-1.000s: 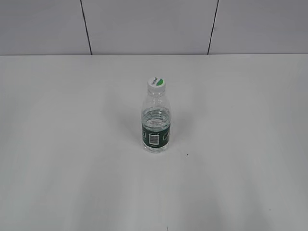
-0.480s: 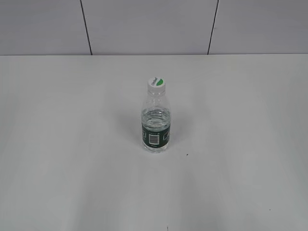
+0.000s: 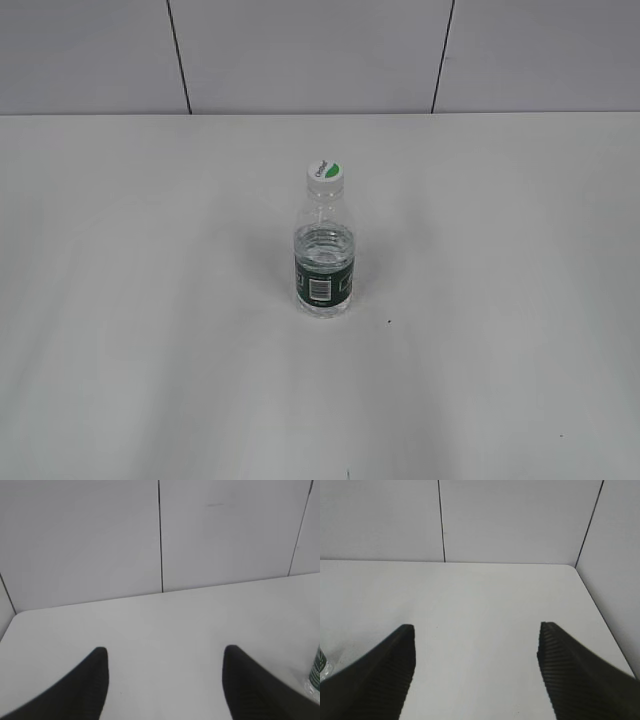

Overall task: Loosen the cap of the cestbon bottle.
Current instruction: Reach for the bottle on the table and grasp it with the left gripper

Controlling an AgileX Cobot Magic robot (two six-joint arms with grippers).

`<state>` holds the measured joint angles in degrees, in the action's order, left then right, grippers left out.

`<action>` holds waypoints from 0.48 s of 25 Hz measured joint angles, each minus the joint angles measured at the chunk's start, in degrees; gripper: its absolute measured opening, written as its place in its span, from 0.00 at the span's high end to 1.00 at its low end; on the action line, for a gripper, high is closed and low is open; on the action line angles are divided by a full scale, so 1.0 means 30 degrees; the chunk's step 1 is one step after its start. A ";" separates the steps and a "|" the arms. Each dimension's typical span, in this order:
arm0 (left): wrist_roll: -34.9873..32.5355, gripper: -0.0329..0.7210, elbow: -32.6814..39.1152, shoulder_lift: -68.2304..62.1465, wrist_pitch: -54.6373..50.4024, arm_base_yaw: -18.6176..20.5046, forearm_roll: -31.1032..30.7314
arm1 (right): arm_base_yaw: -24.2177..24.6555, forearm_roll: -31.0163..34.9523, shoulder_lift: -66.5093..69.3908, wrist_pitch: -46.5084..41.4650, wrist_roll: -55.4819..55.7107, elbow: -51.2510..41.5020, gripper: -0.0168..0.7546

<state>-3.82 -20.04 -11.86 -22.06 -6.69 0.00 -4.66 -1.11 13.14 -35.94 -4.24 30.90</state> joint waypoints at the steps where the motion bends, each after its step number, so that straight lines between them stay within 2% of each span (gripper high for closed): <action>1: 0.0000 0.37 0.0000 -0.0365 0.0511 -0.0088 0.0000 | 0.0000 0.0000 0.0298 0.0313 0.0000 0.0000 0.23; 12: 0.0000 0.37 0.1584 -0.6918 0.7657 -0.0238 -0.0516 | 0.0048 -0.0023 0.3257 0.3435 0.0000 0.0000 0.23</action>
<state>-3.82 -15.29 -32.61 0.91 -7.40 -1.55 -4.52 -1.18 22.91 -25.64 -4.24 30.90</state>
